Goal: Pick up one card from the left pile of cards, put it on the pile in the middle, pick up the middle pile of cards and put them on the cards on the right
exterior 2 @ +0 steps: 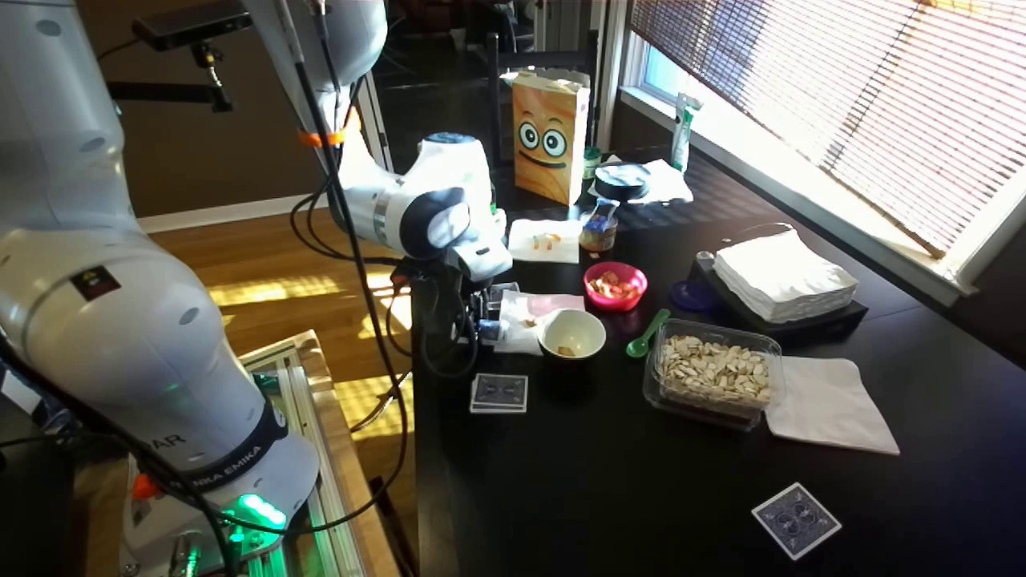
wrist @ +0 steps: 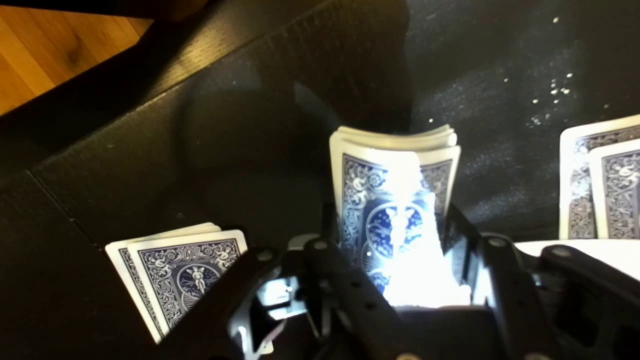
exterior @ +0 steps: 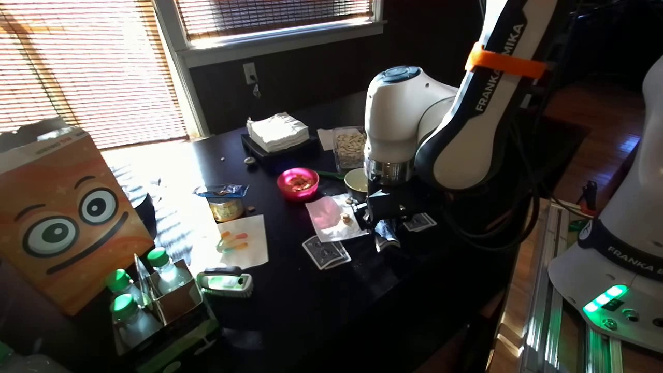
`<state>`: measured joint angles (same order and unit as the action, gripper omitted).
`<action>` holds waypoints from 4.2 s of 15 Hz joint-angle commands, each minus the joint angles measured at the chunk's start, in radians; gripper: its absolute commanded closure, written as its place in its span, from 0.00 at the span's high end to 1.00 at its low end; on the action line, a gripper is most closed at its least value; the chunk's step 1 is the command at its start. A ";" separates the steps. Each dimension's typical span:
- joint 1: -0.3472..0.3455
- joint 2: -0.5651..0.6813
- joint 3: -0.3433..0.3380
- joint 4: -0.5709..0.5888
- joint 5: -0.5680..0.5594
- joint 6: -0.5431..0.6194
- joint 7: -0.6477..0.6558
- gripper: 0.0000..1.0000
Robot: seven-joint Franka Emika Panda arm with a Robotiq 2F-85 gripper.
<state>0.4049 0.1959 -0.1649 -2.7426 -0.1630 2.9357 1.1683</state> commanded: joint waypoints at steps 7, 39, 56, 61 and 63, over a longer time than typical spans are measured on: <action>-0.025 -0.010 -0.056 0.002 -0.115 -0.041 0.037 0.55; -0.190 -0.006 -0.083 0.002 -0.256 -0.113 -0.061 0.65; -0.191 0.019 -0.080 0.000 -0.290 -0.116 -0.115 0.64; -0.190 0.026 -0.080 0.000 -0.281 -0.114 -0.121 0.80; -0.190 0.024 -0.078 0.000 -0.279 -0.113 -0.125 0.96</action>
<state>0.2180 0.2198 -0.2467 -2.7433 -0.4243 2.8210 1.0500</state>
